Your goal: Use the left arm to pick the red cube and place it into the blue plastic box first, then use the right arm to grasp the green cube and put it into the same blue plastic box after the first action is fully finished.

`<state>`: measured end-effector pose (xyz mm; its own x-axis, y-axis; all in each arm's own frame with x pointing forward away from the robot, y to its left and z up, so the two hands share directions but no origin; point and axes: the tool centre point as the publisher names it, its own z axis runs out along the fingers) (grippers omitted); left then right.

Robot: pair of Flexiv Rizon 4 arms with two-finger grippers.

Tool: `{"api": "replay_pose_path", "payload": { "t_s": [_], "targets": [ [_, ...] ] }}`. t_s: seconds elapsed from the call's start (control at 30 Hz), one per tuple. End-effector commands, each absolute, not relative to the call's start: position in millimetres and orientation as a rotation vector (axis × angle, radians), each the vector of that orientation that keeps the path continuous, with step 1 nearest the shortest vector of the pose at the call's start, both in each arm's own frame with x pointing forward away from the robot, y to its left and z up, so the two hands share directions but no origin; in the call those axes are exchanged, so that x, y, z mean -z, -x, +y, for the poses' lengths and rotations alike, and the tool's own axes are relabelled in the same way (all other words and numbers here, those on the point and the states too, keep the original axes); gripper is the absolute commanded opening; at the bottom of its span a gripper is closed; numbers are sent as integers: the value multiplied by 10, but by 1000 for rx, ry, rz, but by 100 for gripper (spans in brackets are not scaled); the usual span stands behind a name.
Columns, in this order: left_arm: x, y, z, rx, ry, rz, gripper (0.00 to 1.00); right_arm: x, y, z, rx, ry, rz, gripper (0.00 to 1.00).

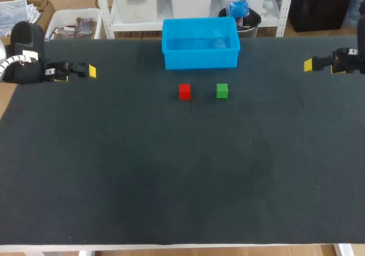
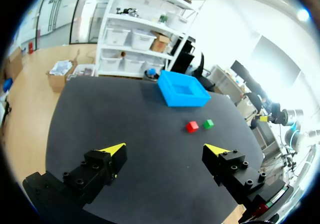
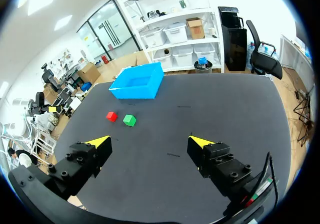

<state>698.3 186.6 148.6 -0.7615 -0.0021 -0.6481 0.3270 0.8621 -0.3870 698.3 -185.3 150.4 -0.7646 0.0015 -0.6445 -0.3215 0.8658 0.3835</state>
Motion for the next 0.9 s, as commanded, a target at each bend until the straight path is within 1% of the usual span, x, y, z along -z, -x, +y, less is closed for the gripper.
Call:
{"api": "replay_pose_path", "payload": {
  "t_s": [0.03, 0.83, 0.9],
  "targets": [
    [-1497, -6991, 1855, 638, -232, 2371, 100, -1501, -6990, -1850, -635, 231, 2372, 100],
    [-1497, -6991, 1855, 638, -232, 2371, 100, -1501, -6990, -1850, -635, 231, 2372, 100],
    [-1466, -7040, 1752, 579, -240, 2423, 100, -1501, -6990, -1850, -635, 231, 2372, 100]
  ]
}}
